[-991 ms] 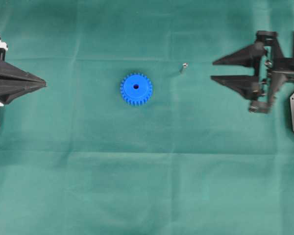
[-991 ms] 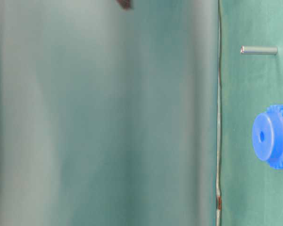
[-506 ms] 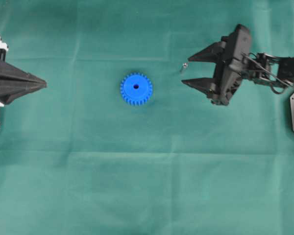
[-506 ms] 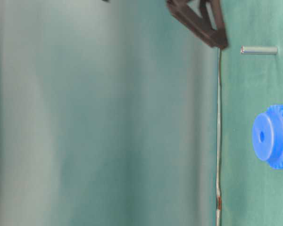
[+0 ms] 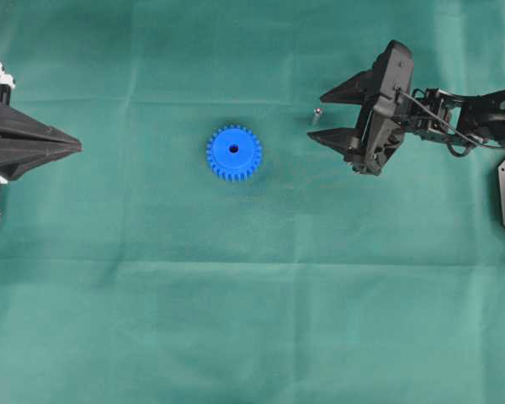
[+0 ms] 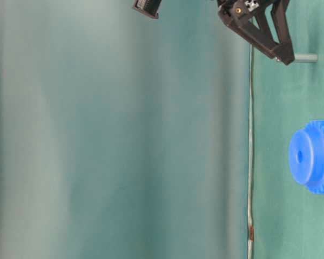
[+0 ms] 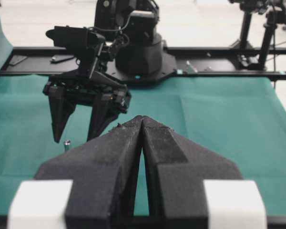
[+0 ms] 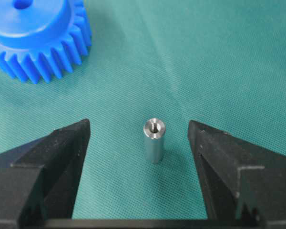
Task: Insert the shaft placed at a random location into the center hole of the medium gear at another random location.
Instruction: 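Move the open right gripper left toward the silver shaft, then close the right gripper on the silver shaft and lift it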
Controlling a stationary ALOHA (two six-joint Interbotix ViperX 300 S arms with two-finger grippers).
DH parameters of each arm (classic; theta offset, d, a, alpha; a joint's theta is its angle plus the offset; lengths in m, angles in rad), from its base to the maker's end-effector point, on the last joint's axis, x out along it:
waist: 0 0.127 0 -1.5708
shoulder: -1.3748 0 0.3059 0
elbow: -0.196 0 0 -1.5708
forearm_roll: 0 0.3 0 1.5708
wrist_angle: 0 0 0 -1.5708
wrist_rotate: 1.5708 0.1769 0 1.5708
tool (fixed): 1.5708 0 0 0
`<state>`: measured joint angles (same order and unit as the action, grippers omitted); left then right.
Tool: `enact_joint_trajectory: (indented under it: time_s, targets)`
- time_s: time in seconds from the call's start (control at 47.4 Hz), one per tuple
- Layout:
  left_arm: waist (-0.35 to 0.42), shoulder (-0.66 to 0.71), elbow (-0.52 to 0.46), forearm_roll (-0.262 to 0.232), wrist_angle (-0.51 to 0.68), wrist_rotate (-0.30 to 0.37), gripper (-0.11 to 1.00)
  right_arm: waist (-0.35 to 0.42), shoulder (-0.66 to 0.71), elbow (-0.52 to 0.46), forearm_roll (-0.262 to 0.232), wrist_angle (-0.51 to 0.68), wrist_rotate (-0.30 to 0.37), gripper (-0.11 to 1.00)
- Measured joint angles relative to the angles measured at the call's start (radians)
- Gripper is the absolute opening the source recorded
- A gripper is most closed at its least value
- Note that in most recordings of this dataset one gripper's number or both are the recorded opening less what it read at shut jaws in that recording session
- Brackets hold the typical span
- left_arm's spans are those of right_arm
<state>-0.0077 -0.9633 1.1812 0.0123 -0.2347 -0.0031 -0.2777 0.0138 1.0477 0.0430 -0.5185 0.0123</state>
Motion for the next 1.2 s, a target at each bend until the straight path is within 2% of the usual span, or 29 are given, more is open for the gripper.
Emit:
enact_joint_trajectory:
  time_s: [0.127,0.232,0.295,0.422,0.464,0.949,1.202]
  targets:
    - [0.000,0.000,-0.002,0.000,0.002,0.000,0.00,-0.003,0.006,-0.005,0.000,0.000,0.000,0.79]
    - [0.002,0.002,-0.002,-0.002,0.003,0.000,0.00,-0.006,0.006,-0.005,0.002,-0.006,0.000,0.68]
    - [0.002,0.000,-0.002,0.000,0.006,0.000,0.00,-0.008,0.006,-0.005,0.002,-0.006,0.000,0.55]
    - [0.000,0.000,0.000,0.000,0.008,0.000,0.00,-0.008,0.008,-0.006,0.002,-0.008,0.000,0.20]
    - [0.000,0.000,0.000,-0.002,0.008,0.000,0.00,-0.009,0.009,-0.005,0.002,-0.006,0.000,0.13]
    - [0.000,0.002,-0.002,0.000,0.009,0.000,0.00,-0.009,0.009,-0.009,0.002,-0.002,-0.002,0.13]
    - [0.000,0.002,0.000,0.000,0.009,0.000,0.00,-0.008,-0.132,-0.028,0.002,0.161,-0.002,0.13]
